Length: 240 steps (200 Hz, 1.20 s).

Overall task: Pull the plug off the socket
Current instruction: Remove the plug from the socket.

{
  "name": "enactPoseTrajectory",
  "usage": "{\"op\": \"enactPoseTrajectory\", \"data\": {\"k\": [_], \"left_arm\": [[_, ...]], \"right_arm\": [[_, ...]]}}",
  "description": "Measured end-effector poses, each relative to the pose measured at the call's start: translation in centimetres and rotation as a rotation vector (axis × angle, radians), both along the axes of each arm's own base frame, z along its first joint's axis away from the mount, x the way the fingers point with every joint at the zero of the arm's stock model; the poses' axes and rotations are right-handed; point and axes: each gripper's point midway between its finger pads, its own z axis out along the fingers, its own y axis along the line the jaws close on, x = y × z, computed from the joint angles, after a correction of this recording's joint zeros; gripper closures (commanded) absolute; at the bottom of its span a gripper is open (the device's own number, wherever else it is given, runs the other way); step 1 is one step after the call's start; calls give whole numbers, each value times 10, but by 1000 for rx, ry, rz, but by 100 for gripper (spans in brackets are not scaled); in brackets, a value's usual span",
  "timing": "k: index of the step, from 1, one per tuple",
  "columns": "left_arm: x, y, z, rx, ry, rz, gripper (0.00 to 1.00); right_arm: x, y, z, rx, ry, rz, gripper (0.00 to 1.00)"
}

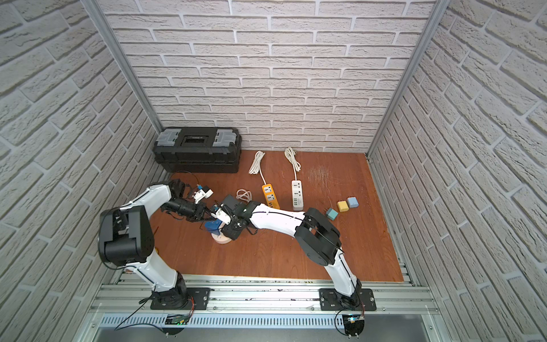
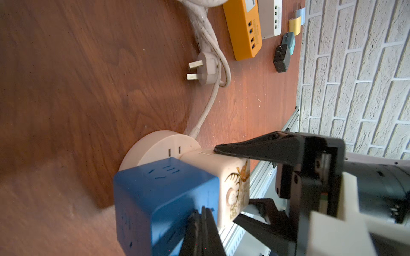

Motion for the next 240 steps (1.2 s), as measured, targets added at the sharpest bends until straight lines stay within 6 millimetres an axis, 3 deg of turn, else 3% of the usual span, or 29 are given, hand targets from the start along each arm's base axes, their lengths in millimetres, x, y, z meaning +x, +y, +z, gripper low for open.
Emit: {"op": "enactPoseTrajectory", "data": {"k": [69,166,240], "left_arm": [[-1,-1,0,-5,7,1,100],[-1,-1,0,-6,9,1,100],[-1,-1,0,-6,15,6,100]], "right_arm": [[-7,5,0,-79,-127,31,97],[0,0,0,-6,-12,-16,97],[-7,4,1,-53,-116,7,97]]}}
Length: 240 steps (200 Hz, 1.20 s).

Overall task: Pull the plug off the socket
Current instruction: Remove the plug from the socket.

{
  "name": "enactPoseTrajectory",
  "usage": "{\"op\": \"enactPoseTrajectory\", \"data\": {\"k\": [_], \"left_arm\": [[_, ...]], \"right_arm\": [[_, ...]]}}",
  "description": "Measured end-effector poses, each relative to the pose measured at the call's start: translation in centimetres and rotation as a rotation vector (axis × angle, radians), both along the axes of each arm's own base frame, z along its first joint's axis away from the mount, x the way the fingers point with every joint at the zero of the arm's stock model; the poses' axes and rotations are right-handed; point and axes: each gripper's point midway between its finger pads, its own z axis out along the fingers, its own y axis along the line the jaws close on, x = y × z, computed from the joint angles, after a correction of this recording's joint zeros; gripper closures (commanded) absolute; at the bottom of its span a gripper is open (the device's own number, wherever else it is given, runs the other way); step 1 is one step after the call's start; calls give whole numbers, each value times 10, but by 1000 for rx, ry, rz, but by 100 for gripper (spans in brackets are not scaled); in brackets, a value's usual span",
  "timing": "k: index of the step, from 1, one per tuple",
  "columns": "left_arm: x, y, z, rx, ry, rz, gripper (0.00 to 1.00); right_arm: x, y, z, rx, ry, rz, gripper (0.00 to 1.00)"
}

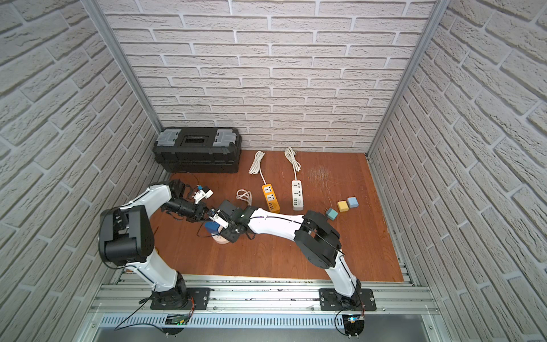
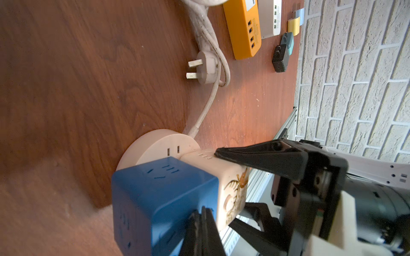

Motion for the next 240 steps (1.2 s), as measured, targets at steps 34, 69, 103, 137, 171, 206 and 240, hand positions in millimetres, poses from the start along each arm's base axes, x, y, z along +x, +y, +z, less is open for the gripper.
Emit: {"op": "enactPoseTrajectory", "data": {"k": [34,69,103,137,171,206,240], "left_arm": [[0,0,0,0,3,3,100],[0,0,0,-1,6,5,100],[2,0,-1,-3,-2,6,100],[3,0,-1,-1,-5,7,100],[2,-1,0,-10,3,7,100],[0,-2,0,-10,12,4,100],[0,-2,0,-11,14,4,100]], "right_arm": [[0,0,0,-3,-6,-1,97],[5,-3,1,11,15,-25,97],[9,-6,5,46,107,-53,97],[9,-6,5,47,125,-53,97],[2,-3,1,18,72,-23,97],[-1,-2,1,-27,-16,1,97],[-1,-1,1,-26,-17,-1,98]]}}
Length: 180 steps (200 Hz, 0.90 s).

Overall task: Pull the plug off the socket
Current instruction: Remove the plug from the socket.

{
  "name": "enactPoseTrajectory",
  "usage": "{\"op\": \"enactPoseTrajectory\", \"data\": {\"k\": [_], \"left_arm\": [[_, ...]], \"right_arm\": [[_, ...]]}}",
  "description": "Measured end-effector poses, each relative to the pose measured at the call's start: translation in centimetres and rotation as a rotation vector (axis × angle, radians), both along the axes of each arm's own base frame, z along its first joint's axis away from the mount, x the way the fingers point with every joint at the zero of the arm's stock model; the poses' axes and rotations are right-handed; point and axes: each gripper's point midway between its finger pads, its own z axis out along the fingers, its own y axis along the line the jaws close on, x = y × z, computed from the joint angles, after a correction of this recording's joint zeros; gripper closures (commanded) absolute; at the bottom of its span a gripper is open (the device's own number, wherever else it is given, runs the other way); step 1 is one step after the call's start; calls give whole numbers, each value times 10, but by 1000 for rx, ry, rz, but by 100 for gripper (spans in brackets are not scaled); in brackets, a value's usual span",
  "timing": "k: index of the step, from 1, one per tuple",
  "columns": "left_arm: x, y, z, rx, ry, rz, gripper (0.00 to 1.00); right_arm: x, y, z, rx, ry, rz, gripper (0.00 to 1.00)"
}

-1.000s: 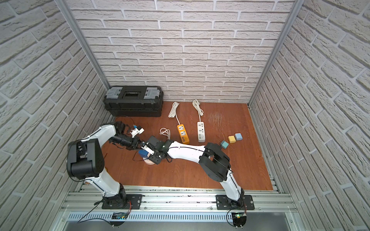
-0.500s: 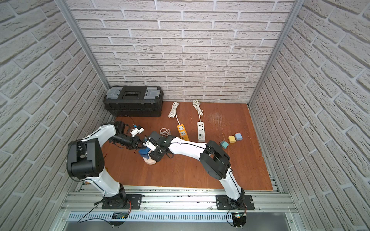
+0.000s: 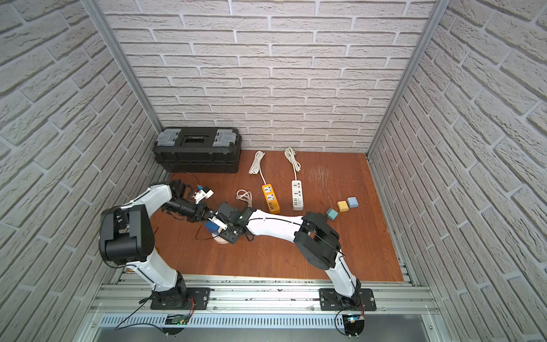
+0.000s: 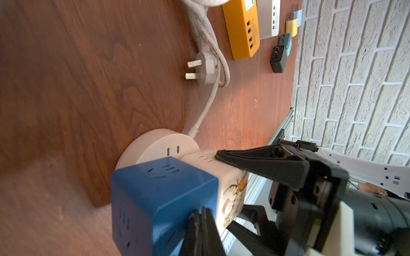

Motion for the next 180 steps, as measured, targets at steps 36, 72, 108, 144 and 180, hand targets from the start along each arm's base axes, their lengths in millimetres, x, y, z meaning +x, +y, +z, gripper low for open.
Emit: {"op": "enactPoseTrajectory", "data": {"k": [36,72,108,144,180], "left_arm": [[0,0,0,0,0,0,100],[1,0,0,1,-6,0,100],[1,0,0,1,-5,0,100],[0,0,0,-2,1,0,100],[0,0,0,-2,2,0,100]], "right_arm": [[6,-4,0,36,53,-32,97],[8,-5,2,76,107,-50,97],[6,-4,2,68,99,-41,97],[0,-1,1,27,28,-2,97],[0,-1,1,6,-7,5,97]]}}
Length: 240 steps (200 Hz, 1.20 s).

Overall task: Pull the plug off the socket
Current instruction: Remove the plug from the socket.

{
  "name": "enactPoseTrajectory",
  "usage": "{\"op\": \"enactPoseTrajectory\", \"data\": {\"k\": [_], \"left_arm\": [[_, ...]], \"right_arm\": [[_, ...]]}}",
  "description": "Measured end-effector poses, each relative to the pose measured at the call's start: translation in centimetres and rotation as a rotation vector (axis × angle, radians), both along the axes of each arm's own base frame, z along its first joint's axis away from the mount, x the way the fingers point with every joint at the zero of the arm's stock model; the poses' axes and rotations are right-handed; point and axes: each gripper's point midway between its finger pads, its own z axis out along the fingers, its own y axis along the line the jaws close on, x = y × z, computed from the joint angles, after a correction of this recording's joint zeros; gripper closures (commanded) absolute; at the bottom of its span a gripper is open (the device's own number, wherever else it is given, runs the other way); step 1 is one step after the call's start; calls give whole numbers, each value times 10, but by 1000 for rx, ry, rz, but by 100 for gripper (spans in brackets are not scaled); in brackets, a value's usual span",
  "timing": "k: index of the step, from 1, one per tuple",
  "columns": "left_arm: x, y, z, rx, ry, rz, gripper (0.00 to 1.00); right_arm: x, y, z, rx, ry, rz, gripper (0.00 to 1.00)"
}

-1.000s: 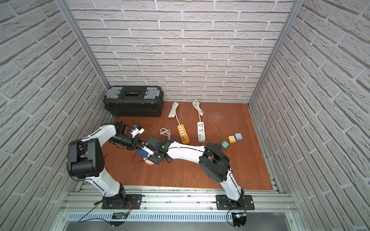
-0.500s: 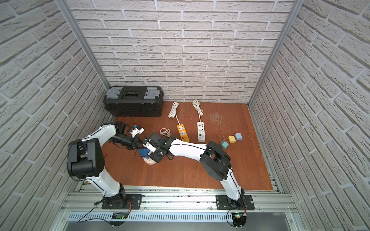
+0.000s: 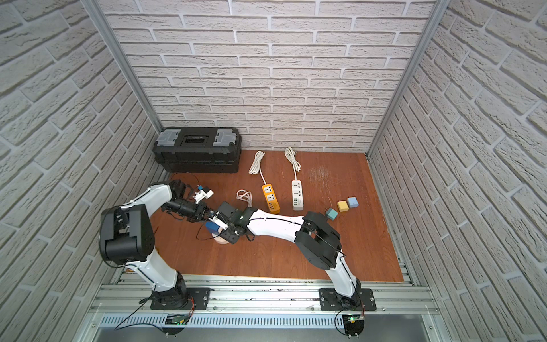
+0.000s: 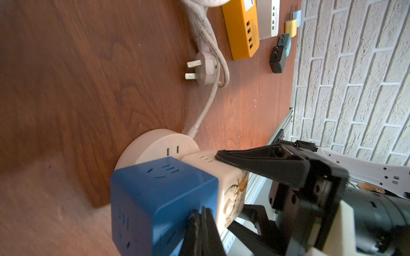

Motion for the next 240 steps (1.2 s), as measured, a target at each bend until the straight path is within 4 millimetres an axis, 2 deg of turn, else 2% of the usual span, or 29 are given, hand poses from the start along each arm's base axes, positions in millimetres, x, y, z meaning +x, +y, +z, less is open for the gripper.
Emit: {"op": "enactPoseTrajectory", "data": {"k": [90,125,173,240], "left_arm": [[1,0,0,0,-5,0,100],[1,0,-1,0,-5,0,100],[0,-1,0,-5,4,0,100],[0,-1,0,-8,5,1,100]], "right_arm": [[8,-6,2,89,124,-48,97],[4,-3,2,78,106,-33,97],[-2,-1,3,-1,-18,6,97],[4,-5,3,35,38,-26,97]]}}
